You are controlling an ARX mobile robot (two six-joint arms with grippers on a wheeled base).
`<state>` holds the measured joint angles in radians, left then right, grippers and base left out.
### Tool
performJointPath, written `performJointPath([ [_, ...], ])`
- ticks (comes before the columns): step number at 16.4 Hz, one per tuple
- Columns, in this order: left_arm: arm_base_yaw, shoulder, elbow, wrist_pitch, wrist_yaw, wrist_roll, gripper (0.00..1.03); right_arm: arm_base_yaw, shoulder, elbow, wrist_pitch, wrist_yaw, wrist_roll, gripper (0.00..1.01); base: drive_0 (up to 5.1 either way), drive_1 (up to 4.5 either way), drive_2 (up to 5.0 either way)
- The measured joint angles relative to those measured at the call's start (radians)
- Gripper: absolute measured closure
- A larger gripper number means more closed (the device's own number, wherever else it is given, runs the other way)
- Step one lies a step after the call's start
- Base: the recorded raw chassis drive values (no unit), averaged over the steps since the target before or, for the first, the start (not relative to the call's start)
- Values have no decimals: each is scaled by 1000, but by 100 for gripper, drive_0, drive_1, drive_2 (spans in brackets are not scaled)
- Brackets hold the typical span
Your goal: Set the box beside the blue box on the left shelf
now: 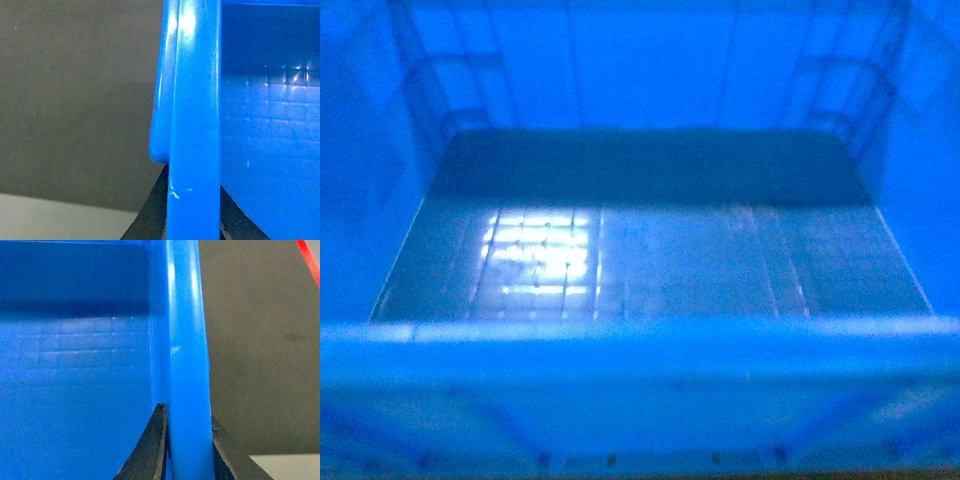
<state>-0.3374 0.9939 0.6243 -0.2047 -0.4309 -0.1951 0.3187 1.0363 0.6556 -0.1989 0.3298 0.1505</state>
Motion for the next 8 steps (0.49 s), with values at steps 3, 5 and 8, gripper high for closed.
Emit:
performJointPath([
  [3,-45,-164,-80,-121,-45,-37,95,58,-158,-111,-79,51,47,89,0,0,0],
  [5,-96,-277,-93,-167,-100,-60,95,84,-276,-145,-107,96,67,89,0,0,0],
  [8,-217,-334,-134,-162,-200,-116,95,126,-325,-152,-93,172,22,89,0,0,0],
])
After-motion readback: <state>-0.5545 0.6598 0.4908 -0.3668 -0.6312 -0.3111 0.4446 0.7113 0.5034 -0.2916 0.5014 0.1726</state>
